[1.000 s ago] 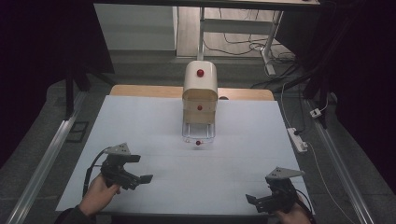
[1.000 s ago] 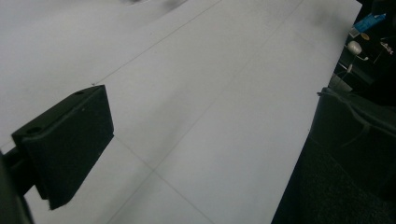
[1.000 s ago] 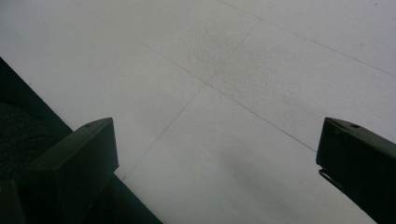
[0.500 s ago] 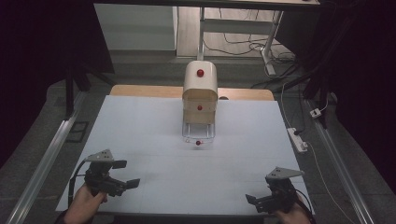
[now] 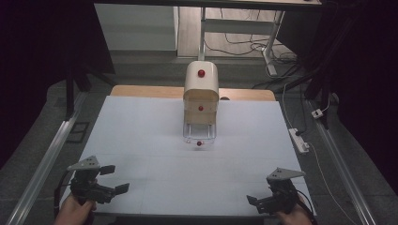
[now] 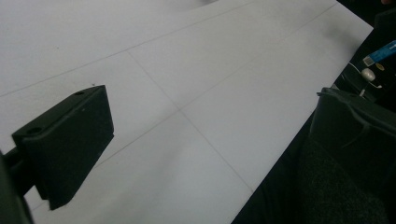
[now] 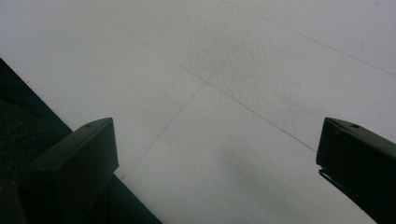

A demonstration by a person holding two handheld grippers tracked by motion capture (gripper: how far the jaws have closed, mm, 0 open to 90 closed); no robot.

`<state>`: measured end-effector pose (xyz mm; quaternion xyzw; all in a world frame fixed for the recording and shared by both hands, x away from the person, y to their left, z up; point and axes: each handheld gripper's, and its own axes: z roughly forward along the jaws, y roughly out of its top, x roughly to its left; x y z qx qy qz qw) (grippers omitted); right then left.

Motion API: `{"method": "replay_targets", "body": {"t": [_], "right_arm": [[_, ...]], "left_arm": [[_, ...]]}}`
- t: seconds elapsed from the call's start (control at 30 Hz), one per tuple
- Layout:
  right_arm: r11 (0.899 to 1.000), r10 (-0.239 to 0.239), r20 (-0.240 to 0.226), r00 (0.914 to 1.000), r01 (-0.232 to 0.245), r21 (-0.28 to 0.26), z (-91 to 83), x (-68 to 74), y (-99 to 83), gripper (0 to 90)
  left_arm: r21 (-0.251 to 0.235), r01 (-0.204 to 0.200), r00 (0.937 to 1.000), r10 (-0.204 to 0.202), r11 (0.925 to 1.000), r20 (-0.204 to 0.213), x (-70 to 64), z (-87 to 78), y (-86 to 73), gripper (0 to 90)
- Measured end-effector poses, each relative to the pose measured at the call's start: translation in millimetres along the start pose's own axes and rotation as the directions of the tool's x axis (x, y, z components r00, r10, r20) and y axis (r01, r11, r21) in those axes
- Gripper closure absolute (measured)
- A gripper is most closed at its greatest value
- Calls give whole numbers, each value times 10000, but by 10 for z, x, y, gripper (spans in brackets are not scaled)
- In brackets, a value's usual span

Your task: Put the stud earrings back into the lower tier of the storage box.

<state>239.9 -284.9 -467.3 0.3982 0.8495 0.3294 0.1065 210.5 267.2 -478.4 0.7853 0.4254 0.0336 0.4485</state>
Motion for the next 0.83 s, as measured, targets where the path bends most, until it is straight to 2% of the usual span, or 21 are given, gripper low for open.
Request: {"method": "replay_targets", "body": {"t": [0.37,0.6,0.83], "right_arm": [[10000,-5,0,10000,5,11,1,-1,1,0],[10000,-75,63,10000,75,28,3,5,5,0],[9998,-104,125,9999,103,145,12,11,5,0]], "left_arm": [[77,-34,9990,37,10000,-451,-28,-105,-81,0],[425,-262,9973,290,9988,-681,-65,-151,-124,0],[557,-119,9981,152,9984,-592,-50,-158,-127,0]]}}
